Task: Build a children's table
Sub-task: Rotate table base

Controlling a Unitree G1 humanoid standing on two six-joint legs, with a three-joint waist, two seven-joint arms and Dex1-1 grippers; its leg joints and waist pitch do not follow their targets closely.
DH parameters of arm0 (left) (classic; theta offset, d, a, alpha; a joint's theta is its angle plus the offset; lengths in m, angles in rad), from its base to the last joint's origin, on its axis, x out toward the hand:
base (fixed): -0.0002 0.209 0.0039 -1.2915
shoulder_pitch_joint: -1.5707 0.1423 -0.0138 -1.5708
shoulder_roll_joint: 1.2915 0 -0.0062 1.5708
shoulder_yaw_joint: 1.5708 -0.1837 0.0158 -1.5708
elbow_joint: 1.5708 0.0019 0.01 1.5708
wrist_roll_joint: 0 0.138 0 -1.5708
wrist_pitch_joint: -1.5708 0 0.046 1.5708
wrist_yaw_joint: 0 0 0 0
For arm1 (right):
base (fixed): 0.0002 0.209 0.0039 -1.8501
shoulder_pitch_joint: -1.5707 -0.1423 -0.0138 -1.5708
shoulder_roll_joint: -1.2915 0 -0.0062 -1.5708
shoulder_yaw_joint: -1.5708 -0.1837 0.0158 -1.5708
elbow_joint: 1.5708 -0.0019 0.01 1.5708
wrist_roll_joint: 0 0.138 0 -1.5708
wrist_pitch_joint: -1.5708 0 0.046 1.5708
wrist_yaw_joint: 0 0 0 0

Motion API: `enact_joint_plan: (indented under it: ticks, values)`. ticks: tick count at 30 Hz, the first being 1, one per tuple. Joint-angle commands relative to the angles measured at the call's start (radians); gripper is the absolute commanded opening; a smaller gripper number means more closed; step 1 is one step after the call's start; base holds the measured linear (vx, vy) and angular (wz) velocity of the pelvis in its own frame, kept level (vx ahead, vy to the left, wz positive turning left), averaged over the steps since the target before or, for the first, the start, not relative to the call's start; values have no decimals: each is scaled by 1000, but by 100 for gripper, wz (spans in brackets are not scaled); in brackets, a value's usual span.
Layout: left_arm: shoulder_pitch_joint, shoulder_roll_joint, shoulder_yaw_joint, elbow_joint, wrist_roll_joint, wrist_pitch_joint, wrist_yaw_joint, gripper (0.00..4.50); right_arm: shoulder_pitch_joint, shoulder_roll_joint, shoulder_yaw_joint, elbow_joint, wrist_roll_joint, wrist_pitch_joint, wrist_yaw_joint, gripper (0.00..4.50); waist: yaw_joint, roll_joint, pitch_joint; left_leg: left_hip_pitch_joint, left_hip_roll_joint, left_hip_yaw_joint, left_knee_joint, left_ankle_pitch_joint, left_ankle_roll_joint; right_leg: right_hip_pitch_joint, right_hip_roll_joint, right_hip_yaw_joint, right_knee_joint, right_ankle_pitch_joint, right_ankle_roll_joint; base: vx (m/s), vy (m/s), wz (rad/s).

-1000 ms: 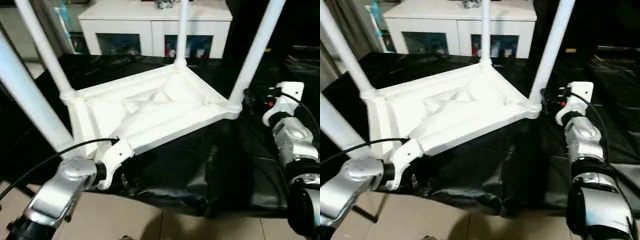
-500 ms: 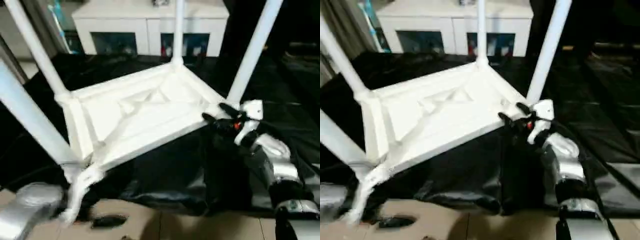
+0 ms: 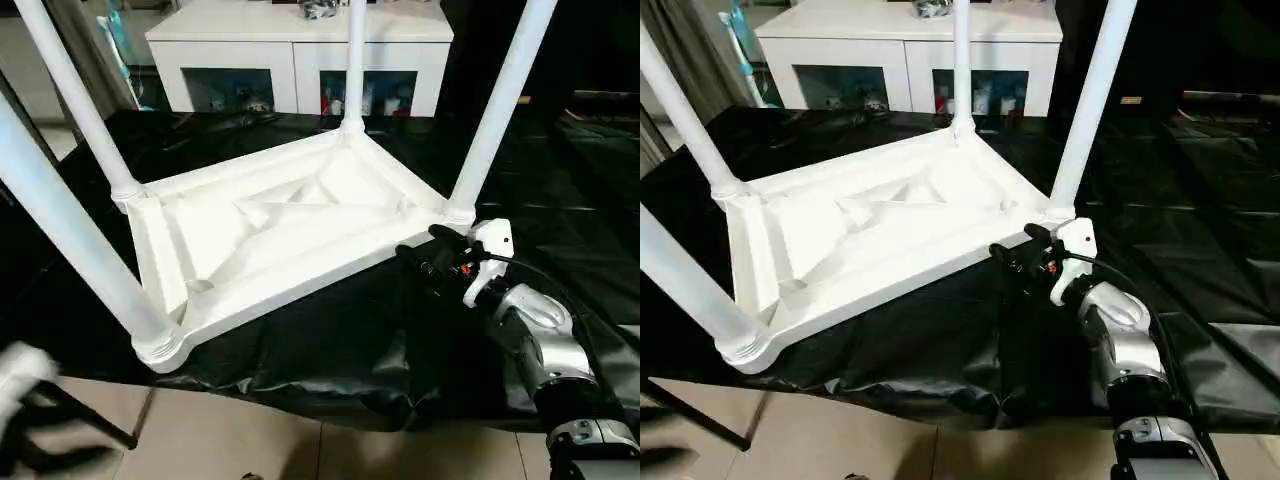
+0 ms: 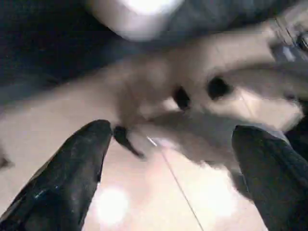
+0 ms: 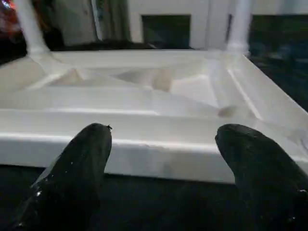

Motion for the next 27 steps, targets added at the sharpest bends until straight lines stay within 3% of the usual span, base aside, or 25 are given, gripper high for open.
enact_joint_plan:
  ticks: [1,3,4,8,10,13,16,19,21,27]
  values:
    - [-42,17,127,58,-67,-28,-25,447,-16,-11,7,27,-37,-4,-44,393,-1,10,-42,35,11,-14,-93,-517,-11,14,-15,25,-90,-478,-170,0,0,0]
    - [-80,23,205,73,-121,-11,-42,447,-20,-19,22,50,-73,0,-86,393,1,12,-45,38,10,-12,-93,-516,-24,15,-14,24,-84,-443,-190,0,0,0]
    - [-87,26,218,73,-133,-2,-50,447,-21,-20,25,56,-81,-8,-93,393,0,8,-43,36,11,-12,-94,-516,-24,17,-14,24,-83,-434,-193,0,0,0]
    - [-105,43,207,115,-165,-18,-128,447,-36,-19,42,93,-123,22,-151,393,-2,-1,-39,33,9,-12,-96,-536,-14,20,-18,26,-87,-503,-168,0,0,0]
    - [-103,37,196,96,-178,-12,-149,447,-43,-18,48,111,-143,30,-185,393,-1,5,-40,38,12,-13,-96,-529,-21,18,-21,30,-88,-510,-170,0,0,0]
    - [-108,13,172,50,-203,1,-176,447,-57,-11,55,151,-181,29,-261,393,-1,4,-40,38,13,-11,-97,-521,-27,19,-19,30,-85,-475,-187,0,0,0]
    - [-137,-34,108,-87,-261,54,-147,447,-73,16,56,186,-207,28,-355,393,0,5,-43,41,14,-7,-94,-499,-27,21,-17,33,-79,-420,-210,0,0,0]
    - [-169,-55,63,-124,-276,63,-140,447,-77,34,59,190,-208,29,-372,393,0,2,-46,38,11,-5,-92,-479,-21,24,-13,34,-75,-393,-210,0,0,0]
    - [-191,-68,41,-145,-289,75,-135,447,-80,44,63,194,-214,26,-383,393,4,1,-47,43,11,-1,-88,-459,-21,19,-10,41,-74,-377,-215,0,0,0]
    - [-262,-129,-50,-160,-237,66,-70,447,-96,82,73,229,-233,-6,-403,393,11,2,-46,42,11,-3,-89,-463,-35,22,-7,45,-73,-389,-201,0,0,0]
